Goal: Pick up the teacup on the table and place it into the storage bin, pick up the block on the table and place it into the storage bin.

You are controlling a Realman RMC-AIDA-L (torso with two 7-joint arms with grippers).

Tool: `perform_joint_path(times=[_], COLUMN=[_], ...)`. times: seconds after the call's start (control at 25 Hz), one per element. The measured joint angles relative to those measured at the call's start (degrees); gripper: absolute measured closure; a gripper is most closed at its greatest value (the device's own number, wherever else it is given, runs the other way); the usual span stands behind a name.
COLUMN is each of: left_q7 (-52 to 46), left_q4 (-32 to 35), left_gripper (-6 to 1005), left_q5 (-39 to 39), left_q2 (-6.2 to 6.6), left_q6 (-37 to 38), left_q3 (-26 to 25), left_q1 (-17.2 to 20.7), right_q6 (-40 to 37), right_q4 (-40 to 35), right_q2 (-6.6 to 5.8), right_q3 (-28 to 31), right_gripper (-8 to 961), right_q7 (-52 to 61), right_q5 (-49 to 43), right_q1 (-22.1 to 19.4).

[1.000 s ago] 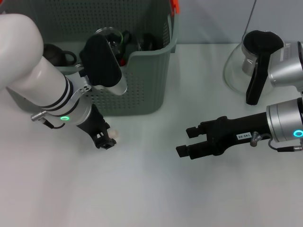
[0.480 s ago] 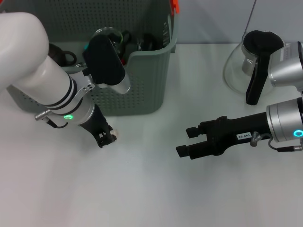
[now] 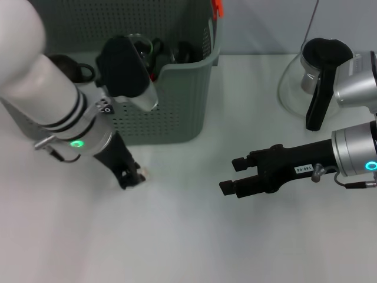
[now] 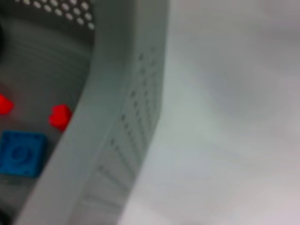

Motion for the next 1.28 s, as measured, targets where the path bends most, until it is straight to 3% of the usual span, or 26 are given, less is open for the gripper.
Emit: perform_joint_path(times=[0.28, 0.36, 0.48, 0.56, 0.68, 0.76, 0.84, 0.88, 1.0, 1.12, 1.28], left_q7=[0.66, 1.59, 2.71, 2.8, 2.93, 2.81, 1.88, 1.36, 0.4, -0.63, -1.18], left_q4=[15.41, 17.73, 18.45, 17.23, 13.16, 9.13, 5.76, 4.57, 2.63, 2.44, 3.15], left_gripper=[809, 809, 810, 810, 809, 808, 807, 807, 805, 804, 649], left_q5=[-11.3, -16.53, -23.35, -25.64, -26.95, -25.84, -23.04, -21.3, -15.61, -12.42, -11.26], left_q2=[0.09, 0.34, 1.51, 3.66, 8.24, 11.52, 13.58, 14.01, 13.49, 11.5, 9.67], left_q6=[22.18, 27.78, 33.87, 34.23, 31.1, 25.38, 18.36, 15.41, 7.42, -0.59, -4.2], left_q3=[-2.97, -8.05, -20.52, -28.34, -36.93, -39.35, -39.88, -39.88, -38.97, -36.08, -34.15], left_q1=[4.64, 4.0, 0.98, -1.35, -4.07, -5.14, -5.83, -6.14, -6.9, -6.43, -5.72], right_q6=[-0.14, -0.13, -0.14, -0.14, -0.32, -0.52, -0.69, -0.71, -0.75, -0.79, -0.83], right_q4=[0.05, 0.06, 0.08, 0.09, 0.1, 0.1, 0.1, 0.09, 0.09, 0.09, 0.07], right_q2=[-0.38, -0.4, -0.37, -0.35, -0.33, -0.27, -0.24, -0.24, -0.22, -0.18, -0.11], right_q3=[0.3, 0.33, 0.35, 0.35, 0.36, 0.32, 0.3, 0.3, 0.24, 0.22, 0.1], right_gripper=[134, 134, 134, 134, 134, 134, 134, 134, 134, 133, 133], right_q7=[-0.2, -0.36, -0.47, -0.56, -0.6, -0.6, -0.6, -0.6, -0.57, -0.55, -0.5], right_q5=[0.21, 0.23, 0.26, 0.28, 0.25, 0.22, 0.12, 0.06, 0.03, 0.17, 0.23], right_q1=[-0.01, -0.01, -0.01, 0.0, -0.06, -0.07, -0.11, -0.14, -0.18, -0.14, -0.03])
